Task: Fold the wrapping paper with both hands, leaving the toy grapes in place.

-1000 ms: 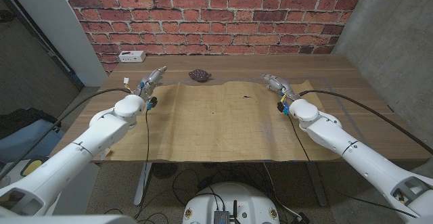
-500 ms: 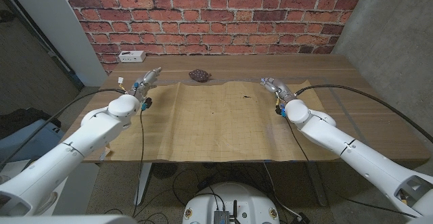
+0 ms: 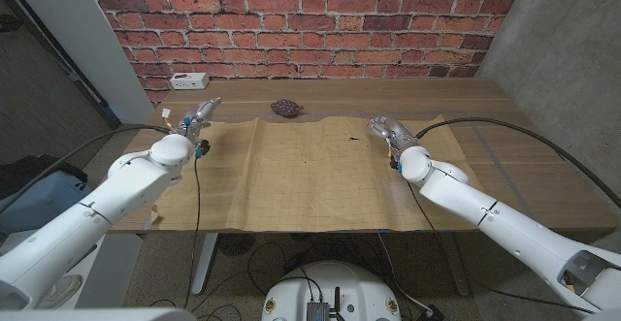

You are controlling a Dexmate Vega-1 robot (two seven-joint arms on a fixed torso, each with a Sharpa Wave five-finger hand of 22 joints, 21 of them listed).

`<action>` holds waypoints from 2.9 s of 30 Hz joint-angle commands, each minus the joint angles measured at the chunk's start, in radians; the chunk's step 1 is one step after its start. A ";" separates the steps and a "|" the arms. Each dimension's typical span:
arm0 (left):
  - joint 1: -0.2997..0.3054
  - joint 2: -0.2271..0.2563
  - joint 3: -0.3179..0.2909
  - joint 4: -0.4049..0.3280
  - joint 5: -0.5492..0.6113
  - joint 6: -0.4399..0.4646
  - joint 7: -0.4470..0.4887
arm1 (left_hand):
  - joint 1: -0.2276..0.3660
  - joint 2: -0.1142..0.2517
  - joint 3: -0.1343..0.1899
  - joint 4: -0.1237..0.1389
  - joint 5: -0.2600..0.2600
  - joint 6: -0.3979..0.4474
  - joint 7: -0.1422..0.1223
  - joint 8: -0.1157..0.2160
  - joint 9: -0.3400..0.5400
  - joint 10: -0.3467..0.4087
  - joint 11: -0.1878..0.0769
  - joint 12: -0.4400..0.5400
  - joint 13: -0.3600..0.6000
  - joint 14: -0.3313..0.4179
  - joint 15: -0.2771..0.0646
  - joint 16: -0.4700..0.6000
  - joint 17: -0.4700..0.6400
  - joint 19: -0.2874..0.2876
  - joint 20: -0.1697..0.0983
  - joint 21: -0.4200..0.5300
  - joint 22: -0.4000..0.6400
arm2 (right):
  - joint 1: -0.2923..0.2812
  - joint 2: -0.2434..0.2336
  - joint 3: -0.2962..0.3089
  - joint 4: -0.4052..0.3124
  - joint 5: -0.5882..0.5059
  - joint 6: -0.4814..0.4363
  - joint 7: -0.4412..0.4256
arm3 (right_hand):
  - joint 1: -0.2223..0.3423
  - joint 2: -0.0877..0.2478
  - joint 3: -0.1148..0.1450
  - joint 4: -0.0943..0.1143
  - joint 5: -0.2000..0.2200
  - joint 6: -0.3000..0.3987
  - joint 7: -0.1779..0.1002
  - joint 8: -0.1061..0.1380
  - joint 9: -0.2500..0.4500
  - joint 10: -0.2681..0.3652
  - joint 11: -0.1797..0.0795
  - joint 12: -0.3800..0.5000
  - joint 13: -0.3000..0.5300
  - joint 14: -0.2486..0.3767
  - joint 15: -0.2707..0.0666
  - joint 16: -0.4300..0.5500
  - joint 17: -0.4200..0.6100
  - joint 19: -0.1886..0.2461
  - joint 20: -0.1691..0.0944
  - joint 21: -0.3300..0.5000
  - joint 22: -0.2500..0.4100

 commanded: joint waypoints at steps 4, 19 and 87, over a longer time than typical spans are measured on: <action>0.009 0.033 -0.014 -0.037 0.036 0.142 0.074 | 0.008 -0.002 0.006 -0.011 -0.002 0.011 0.000 -0.002 0.005 0.004 -0.004 -0.003 0.005 -0.008 -0.001 -0.008 0.003 -0.018 0.002 -0.007 0.003 | -0.007 0.011 -0.039 -0.021 -0.049 -0.081 0.007 | 0.022 0.002 0.014 0.000 -0.002 0.017 -0.002 0.006 0.002 0.010 -0.009 0.000 0.003 0.009 -0.008 0.003 0.004 0.007 -0.010 0.000 0.002; -0.035 0.028 -0.011 0.027 0.006 0.206 0.043 | 0.012 -0.001 0.008 -0.022 -0.004 0.007 0.000 -0.008 0.006 -0.002 0.000 -0.009 0.006 -0.014 -0.001 -0.012 0.003 -0.011 0.000 -0.009 0.003 | -0.041 -0.008 -0.039 -0.086 -0.056 -0.160 0.002 | 0.035 0.001 0.020 0.001 -0.003 0.024 0.000 0.002 0.002 0.014 -0.007 -0.002 0.003 0.011 -0.010 0.002 0.005 0.010 -0.011 -0.001 0.002; -0.056 -0.206 -0.151 0.292 -0.561 -0.081 -0.122 | 0.319 -0.012 0.055 -0.239 0.008 -0.354 0.041 0.002 0.007 -0.028 0.040 0.007 0.013 0.314 -0.050 0.038 0.008 0.473 -0.098 0.119 0.019 | -0.049 -0.015 -0.023 -0.076 -0.030 -0.140 -0.020 | 0.065 -0.006 0.025 0.008 -0.009 0.044 0.002 -0.011 0.004 0.032 -0.003 -0.009 0.004 0.029 -0.017 0.006 0.009 0.026 -0.022 -0.001 0.002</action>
